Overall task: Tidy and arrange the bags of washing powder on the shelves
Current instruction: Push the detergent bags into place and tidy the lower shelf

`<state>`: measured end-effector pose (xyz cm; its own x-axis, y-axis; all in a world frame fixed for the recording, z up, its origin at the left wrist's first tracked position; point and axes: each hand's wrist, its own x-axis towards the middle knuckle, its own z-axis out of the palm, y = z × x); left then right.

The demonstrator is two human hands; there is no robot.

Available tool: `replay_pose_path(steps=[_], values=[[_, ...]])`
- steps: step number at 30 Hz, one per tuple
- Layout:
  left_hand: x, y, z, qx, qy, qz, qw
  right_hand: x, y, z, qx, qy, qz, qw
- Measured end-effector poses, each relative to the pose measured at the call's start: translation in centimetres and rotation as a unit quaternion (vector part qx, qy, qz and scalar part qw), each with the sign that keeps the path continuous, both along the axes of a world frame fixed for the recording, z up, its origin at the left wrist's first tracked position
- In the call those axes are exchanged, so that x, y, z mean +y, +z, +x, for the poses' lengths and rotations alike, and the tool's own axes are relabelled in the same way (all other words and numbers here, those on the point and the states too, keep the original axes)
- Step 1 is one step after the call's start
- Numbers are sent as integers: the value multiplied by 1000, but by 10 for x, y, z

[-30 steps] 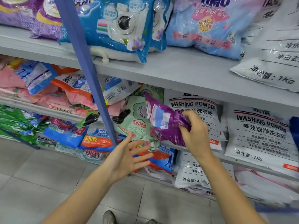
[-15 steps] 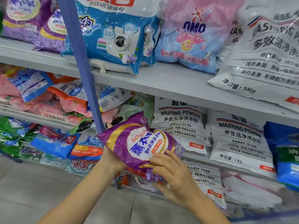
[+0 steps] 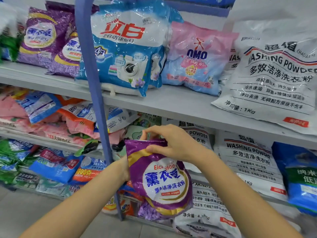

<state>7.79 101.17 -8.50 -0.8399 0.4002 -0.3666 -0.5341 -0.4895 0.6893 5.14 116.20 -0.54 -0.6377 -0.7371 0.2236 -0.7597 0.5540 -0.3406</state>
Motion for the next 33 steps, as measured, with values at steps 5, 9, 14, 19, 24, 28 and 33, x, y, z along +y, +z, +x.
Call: replay_pose_path(steps=[5, 9, 14, 19, 24, 28, 33], values=[[5, 28, 7, 36, -11, 1, 999, 0, 7, -1, 27, -78, -114, 990], [-20, 12, 5, 62, -18, 70, 995, 19, 43, -5, 41, -153, -271, 949], [-29, 22, 7, 258, 41, -10, 965, 31, 80, -10, 81, -201, -339, 915], [-10, 39, 13, 310, 186, -176, 916, 35, 107, -12, 97, -202, -345, 911], [-11, 54, 17, 295, 310, -98, 899, 52, 122, -17, 42, -223, -389, 893], [-1, 62, 12, 263, 398, -75, 876, 45, 140, -17, 48, -216, -387, 895], [3, 75, 1, 270, 518, -144, 799, 18, 167, -10, 109, -189, -336, 916]])
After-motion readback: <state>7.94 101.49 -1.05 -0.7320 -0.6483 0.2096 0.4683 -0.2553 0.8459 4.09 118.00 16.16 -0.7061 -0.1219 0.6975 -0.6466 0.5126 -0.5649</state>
